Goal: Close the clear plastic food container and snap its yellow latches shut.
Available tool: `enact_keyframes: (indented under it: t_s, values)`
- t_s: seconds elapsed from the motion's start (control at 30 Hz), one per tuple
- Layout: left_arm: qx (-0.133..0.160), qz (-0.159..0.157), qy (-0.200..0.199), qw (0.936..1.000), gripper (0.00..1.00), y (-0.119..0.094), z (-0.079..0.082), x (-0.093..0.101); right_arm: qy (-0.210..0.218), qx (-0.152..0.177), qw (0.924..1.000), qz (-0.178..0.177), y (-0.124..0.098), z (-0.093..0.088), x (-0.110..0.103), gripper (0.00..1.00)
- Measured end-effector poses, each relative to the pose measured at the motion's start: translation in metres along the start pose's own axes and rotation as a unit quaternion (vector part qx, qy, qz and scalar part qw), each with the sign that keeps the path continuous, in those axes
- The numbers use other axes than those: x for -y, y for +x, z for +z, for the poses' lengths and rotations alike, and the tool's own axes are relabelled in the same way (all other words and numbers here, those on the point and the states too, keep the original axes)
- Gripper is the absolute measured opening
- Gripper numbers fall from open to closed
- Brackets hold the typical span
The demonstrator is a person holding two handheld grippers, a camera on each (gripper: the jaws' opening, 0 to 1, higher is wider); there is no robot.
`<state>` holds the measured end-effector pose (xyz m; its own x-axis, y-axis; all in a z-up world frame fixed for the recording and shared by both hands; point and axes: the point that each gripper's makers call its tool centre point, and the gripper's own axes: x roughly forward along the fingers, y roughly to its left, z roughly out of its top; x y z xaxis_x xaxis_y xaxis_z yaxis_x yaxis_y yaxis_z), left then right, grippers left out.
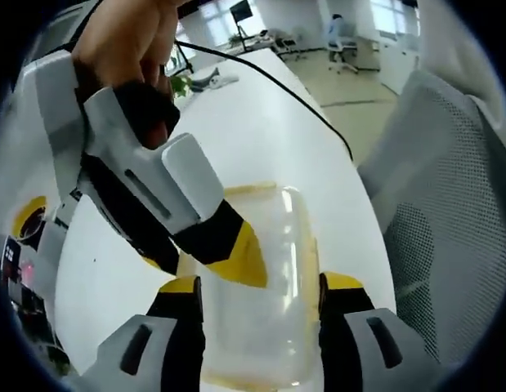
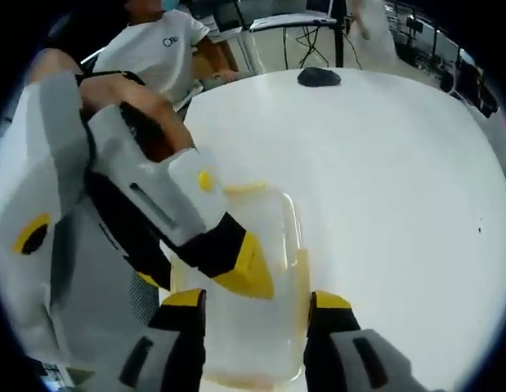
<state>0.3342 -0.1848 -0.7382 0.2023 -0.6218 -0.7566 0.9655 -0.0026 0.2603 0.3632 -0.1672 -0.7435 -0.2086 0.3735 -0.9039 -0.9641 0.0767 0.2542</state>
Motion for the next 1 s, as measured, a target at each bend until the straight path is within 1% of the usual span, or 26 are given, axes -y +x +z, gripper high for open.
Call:
enact_keyframes:
  t_s: [0.03, 0.07, 0.1, 0.13, 0.17, 0.23, 0.27, 0.3, 0.33, 0.37, 0.4, 0.43, 0.47, 0.53, 0.57, 0.6, 0.63, 0.67, 0.77, 0.9, 1.0]
  values:
    - [-0.001, 0.000, 0.000, 1.0000, 0.53, -0.0001, 0.0003, 0.0003, 0.000, 0.000, 1.0000, 0.001, 0.0000, 0.0002, -0.0003, 0.45]
    - [-0.011, 0.003, 0.008, 0.9999, 0.53, 0.0002, 0.0008, 0.0010, 0.002, 0.006, 1.0000, 0.004, 0.0000, -0.0003, 0.0004, 0.46]
    - [-0.012, 0.007, 0.008, 0.9999, 0.52, 0.0012, 0.0012, 0.0024, 0.001, 0.008, 0.9999, 0.007, 0.0001, 0.0001, 0.0006, 0.46]
    - [-0.007, 0.003, 0.027, 0.9996, 0.51, 0.0018, 0.0026, 0.0050, 0.001, 0.008, 0.9999, 0.007, 0.0001, 0.0003, 0.0000, 0.46]
    - [-0.006, 0.004, 0.012, 0.9999, 0.51, 0.0011, 0.0016, 0.0023, -0.006, 0.011, 0.9999, 0.009, -0.0001, 0.0007, 0.0007, 0.46]
    - [0.007, 0.003, 0.007, 0.9999, 0.52, 0.0002, 0.0009, 0.0021, -0.005, 0.014, 0.9999, 0.009, -0.0004, 0.0004, 0.0006, 0.46]
    - [0.014, 0.014, -0.003, 0.9998, 0.51, 0.0002, 0.0015, 0.0006, -0.006, 0.013, 0.9999, 0.007, -0.0004, 0.0008, 0.0009, 0.46]
    - [0.012, 0.018, -0.002, 0.9998, 0.51, 0.0010, 0.0016, 0.0013, -0.003, 0.011, 0.9999, 0.006, -0.0003, 0.0009, 0.0005, 0.46]
    - [0.004, 0.030, 0.014, 0.9995, 0.50, 0.0017, 0.0012, 0.0019, -0.003, 0.010, 0.9999, 0.005, -0.0001, 0.0009, 0.0008, 0.46]
    - [0.003, 0.035, 0.015, 0.9993, 0.50, 0.0036, 0.0015, 0.0035, -0.005, 0.009, 0.9999, 0.004, 0.0002, 0.0009, 0.0011, 0.46]
    - [0.002, 0.033, 0.007, 0.9994, 0.50, 0.0032, 0.0019, 0.0041, -0.008, 0.010, 0.9999, 0.003, -0.0002, 0.0008, 0.0008, 0.46]
    - [-0.009, 0.035, 0.022, 0.9991, 0.50, 0.0033, 0.0015, 0.0035, -0.009, 0.011, 0.9999, 0.004, -0.0003, 0.0010, 0.0004, 0.46]
    - [-0.009, 0.039, 0.012, 0.9991, 0.50, 0.0040, 0.0020, 0.0039, -0.008, 0.009, 0.9999, 0.002, 0.0000, 0.0011, 0.0006, 0.46]
    - [-0.005, 0.040, 0.011, 0.9991, 0.50, 0.0031, 0.0005, 0.0033, -0.008, 0.003, 1.0000, -0.001, 0.0005, 0.0015, 0.0008, 0.46]
    - [-0.006, 0.036, 0.013, 0.9993, 0.49, 0.0067, 0.0005, 0.0087, -0.005, 0.001, 1.0000, -0.001, 0.0012, 0.0012, -0.0002, 0.46]
    - [-0.013, 0.061, -0.007, 0.9980, 0.48, 0.0029, -0.0031, 0.0079, -0.007, -0.002, 1.0000, -0.002, 0.0010, 0.0017, 0.0007, 0.46]
    - [-0.008, 0.050, 0.009, 0.9987, 0.48, 0.0023, 0.0000, 0.0057, -0.009, -0.004, 1.0000, -0.002, 0.0003, 0.0009, 0.0004, 0.46]
    - [-0.008, 0.040, 0.005, 0.9991, 0.48, 0.0007, -0.0006, 0.0038, -0.011, -0.004, 0.9999, -0.002, 0.0001, 0.0005, 0.0011, 0.46]
    - [0.001, 0.029, 0.006, 0.9996, 0.49, -0.0009, -0.0005, 0.0022, -0.013, 0.003, 0.9999, 0.000, -0.0006, 0.0001, 0.0026, 0.46]
    - [0.005, 0.023, 0.006, 0.9997, 0.50, 0.0008, 0.0008, 0.0028, -0.010, 0.002, 0.9999, 0.000, -0.0003, 0.0013, 0.0021, 0.46]
    - [0.005, 0.025, 0.010, 0.9996, 0.51, 0.0017, 0.0014, 0.0033, -0.007, 0.005, 1.0000, 0.001, -0.0007, 0.0013, 0.0024, 0.47]
